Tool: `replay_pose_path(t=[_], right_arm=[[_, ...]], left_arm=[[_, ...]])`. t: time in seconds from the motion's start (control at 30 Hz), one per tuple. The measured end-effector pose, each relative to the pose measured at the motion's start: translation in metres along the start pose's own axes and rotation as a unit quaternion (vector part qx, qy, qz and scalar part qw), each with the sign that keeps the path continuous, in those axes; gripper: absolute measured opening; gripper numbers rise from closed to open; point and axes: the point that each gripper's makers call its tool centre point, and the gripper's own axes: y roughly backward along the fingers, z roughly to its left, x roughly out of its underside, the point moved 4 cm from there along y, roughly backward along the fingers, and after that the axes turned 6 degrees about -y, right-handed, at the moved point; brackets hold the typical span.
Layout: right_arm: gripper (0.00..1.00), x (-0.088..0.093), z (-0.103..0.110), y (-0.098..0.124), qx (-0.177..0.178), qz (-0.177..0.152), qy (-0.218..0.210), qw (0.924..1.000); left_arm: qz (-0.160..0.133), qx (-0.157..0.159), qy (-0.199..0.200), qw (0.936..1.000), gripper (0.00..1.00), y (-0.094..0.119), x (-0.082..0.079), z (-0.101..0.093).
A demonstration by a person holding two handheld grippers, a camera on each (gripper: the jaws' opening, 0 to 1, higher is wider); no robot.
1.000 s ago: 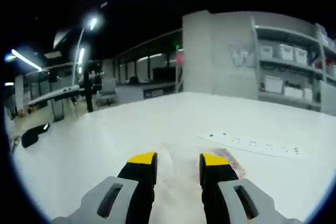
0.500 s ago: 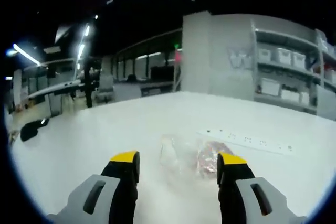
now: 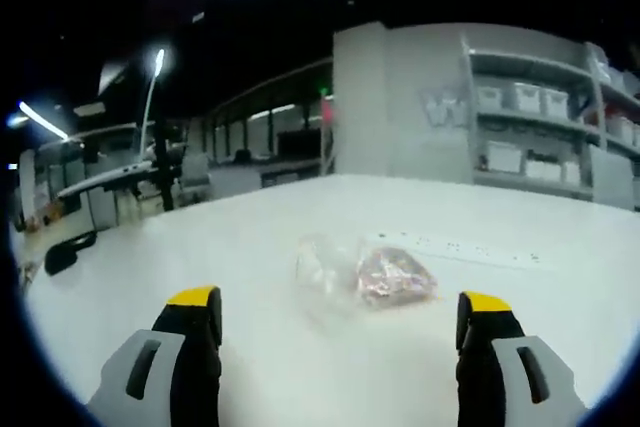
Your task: Open the resealable bag by pulling the two sides of the seal apart until the entire bag opening is separated and visibly accessible.
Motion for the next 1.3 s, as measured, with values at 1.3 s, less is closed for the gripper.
replay_pose_path(t=[1.3], right_arm=[[0.98,0.0,-0.013,0.06,-0.01,-0.034,-0.035,0.9988]], left_arm=[[-0.011,0.015,-0.012,0.9998,0.99,-0.001,-0.01,-0.012]])
